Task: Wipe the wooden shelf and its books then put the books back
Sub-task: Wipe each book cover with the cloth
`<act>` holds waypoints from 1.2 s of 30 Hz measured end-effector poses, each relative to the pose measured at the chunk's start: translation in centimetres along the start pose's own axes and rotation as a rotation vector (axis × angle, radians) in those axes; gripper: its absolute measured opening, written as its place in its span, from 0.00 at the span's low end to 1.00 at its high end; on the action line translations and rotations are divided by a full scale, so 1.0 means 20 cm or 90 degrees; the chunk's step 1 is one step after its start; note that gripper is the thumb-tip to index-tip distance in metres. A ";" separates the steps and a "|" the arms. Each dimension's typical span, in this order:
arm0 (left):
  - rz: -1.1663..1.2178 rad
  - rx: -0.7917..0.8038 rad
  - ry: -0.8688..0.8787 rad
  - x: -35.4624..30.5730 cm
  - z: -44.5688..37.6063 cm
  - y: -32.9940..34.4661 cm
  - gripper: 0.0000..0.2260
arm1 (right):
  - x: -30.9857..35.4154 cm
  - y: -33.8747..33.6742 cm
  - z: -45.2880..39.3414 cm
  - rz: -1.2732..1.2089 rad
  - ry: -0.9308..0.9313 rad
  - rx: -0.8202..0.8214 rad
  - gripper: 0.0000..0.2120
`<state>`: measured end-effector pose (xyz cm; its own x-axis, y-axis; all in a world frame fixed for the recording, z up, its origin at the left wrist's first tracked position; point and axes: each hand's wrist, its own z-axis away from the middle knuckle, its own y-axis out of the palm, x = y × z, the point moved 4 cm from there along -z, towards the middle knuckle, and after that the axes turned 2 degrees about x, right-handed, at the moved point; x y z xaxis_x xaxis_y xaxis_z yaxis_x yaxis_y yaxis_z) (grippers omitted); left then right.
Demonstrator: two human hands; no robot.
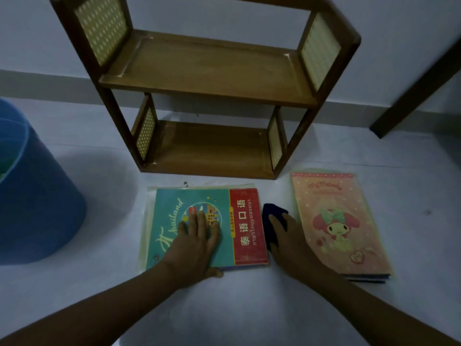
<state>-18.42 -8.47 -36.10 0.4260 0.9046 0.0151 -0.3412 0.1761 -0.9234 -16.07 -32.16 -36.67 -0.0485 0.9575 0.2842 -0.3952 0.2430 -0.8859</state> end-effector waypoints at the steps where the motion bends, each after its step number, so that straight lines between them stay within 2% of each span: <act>1: 0.008 0.019 -0.007 0.00 0.00 0.00 0.46 | -0.01 0.01 0.00 -0.009 0.000 -0.003 0.30; 2: 0.017 0.034 -0.021 0.02 0.00 0.01 0.45 | -0.02 0.00 0.00 -0.019 -0.007 -0.013 0.30; 5: -0.011 -0.004 -0.004 0.03 0.00 0.02 0.40 | -0.03 -0.04 -0.01 -0.032 -0.029 -0.028 0.30; 7: -0.044 -0.015 0.031 0.01 0.00 0.03 0.35 | -0.03 -0.06 -0.01 -0.052 -0.020 0.011 0.31; 9: -0.046 -0.037 0.097 -0.01 0.04 -0.02 0.25 | -0.03 -0.08 -0.01 -0.098 -0.029 0.059 0.30; 11: 0.021 -0.187 0.167 0.00 0.10 -0.19 0.13 | -0.01 -0.13 -0.01 -0.211 -0.067 0.022 0.27; 14: 0.096 -0.385 0.119 0.10 0.22 -0.58 0.13 | 0.01 -0.23 0.02 -0.349 0.031 -0.100 0.31; 16: 0.228 -0.464 0.061 0.16 0.31 -0.78 0.11 | 0.09 -0.27 0.03 -0.449 0.067 -0.054 0.33; 17: 0.339 -0.483 0.033 0.18 0.35 -0.83 0.08 | 0.15 -0.28 0.03 -0.561 0.040 -0.003 0.32; 19: 0.592 -0.462 -0.033 0.18 0.39 -0.85 0.06 | 0.30 -0.30 0.05 -0.820 -0.028 0.099 0.26; 20: 0.684 -0.438 -0.073 0.19 0.39 -0.82 0.07 | 0.34 -0.30 0.05 -0.891 -0.043 0.122 0.23; 22: 0.810 -0.363 -0.154 0.21 0.36 -0.72 0.08 | 0.39 -0.32 0.06 -0.904 -0.026 0.129 0.24; 24: 0.893 -0.234 -0.212 0.26 0.34 -0.59 0.10 | 0.38 -0.34 0.03 -0.798 0.005 0.077 0.20; 25: 0.900 -0.153 -0.226 0.29 0.33 -0.52 0.11 | 0.37 -0.34 0.01 -0.709 0.016 0.051 0.19; 27: 0.816 -0.011 -0.238 0.32 0.30 -0.37 0.16 | 0.37 -0.33 -0.04 -0.514 0.014 0.025 0.22; 29: 0.730 0.066 -0.249 0.32 0.26 -0.23 0.18 | 0.38 -0.28 -0.09 -0.394 0.006 0.026 0.22; 36: 0.532 0.045 -0.235 0.38 0.11 -0.04 0.20 | 0.36 -0.10 -0.18 -0.246 0.003 0.034 0.22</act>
<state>-16.70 -0.83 -34.40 -0.2732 0.8128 -0.5146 -0.4739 -0.5792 -0.6633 -12.39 -25.20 -34.17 0.1177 0.7977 0.5914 -0.4308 0.5776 -0.6934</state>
